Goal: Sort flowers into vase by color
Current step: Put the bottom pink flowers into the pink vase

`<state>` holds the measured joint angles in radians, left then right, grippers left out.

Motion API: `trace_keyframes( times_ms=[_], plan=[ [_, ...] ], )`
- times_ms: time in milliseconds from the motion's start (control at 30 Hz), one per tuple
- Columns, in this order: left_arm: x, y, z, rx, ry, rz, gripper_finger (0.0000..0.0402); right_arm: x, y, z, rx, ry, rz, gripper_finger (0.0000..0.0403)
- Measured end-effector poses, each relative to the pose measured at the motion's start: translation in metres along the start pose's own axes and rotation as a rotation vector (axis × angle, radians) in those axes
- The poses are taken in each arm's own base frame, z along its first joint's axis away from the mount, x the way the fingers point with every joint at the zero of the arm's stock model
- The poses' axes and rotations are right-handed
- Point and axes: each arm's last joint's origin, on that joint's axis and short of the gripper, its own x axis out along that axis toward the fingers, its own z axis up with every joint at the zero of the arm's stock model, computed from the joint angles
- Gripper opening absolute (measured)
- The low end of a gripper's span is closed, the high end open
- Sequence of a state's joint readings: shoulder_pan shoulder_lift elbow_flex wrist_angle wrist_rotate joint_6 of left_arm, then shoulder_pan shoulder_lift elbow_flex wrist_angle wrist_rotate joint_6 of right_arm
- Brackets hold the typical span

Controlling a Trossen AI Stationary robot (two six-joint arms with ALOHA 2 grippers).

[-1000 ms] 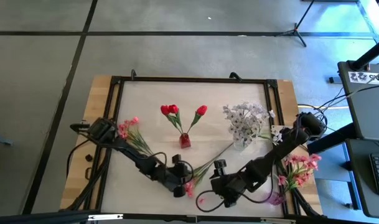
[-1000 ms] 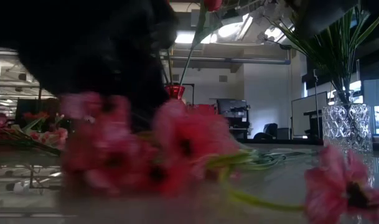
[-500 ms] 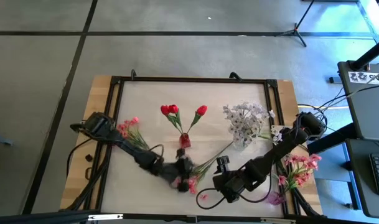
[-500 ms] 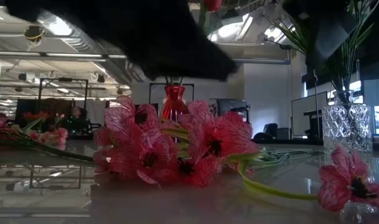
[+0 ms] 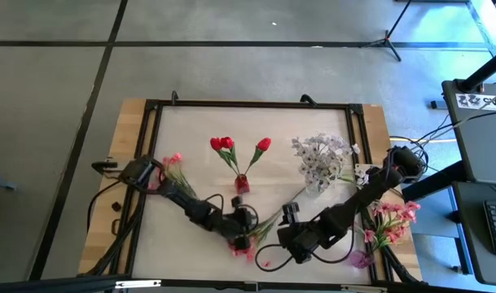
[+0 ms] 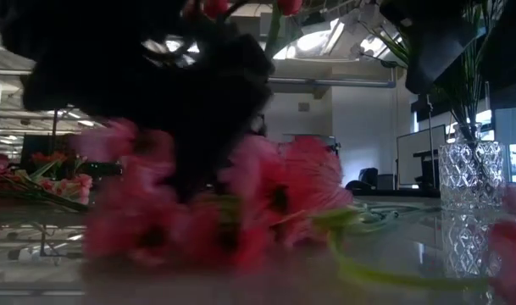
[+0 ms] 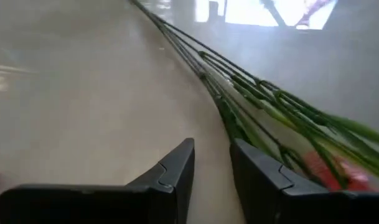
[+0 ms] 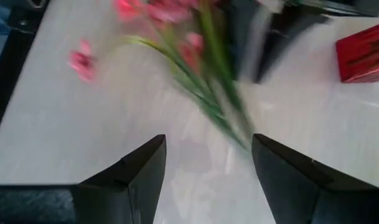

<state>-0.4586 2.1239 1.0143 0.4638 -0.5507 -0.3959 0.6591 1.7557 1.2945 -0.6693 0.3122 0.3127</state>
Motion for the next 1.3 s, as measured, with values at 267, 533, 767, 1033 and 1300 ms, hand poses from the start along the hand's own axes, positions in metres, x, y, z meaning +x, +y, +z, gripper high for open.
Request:
trace_keyframes(
  times_ms=[267, 533, 767, 1033, 1300],
  plan=[
    [-0.03, -0.045, 0.004, -0.017, -0.122, -0.171, 0.0101, 0.004, -0.011, 0.006, 0.002, -0.009, 0.03, 0.0237],
    [-0.029, -0.042, 0.007, -0.055, -0.145, -0.096, 0.0091, 0.024, -0.006, 0.008, -0.022, -0.037, 0.152, 0.0237],
    [-0.029, -0.042, 0.006, -0.054, -0.154, -0.073, 0.0084, 0.062, 0.005, 0.002, -0.025, -0.014, 0.149, 0.0237],
    [-0.032, -0.042, 0.01, -0.059, -0.155, -0.073, 0.0082, 0.092, 0.011, 0.004, -0.004, -0.07, 0.143, 0.0237],
    [-0.053, -0.036, 0.033, -0.034, -0.137, -0.044, 0.0082, 0.103, 0.012, 0.001, -0.017, -0.049, 0.153, 0.0237]
  ],
)
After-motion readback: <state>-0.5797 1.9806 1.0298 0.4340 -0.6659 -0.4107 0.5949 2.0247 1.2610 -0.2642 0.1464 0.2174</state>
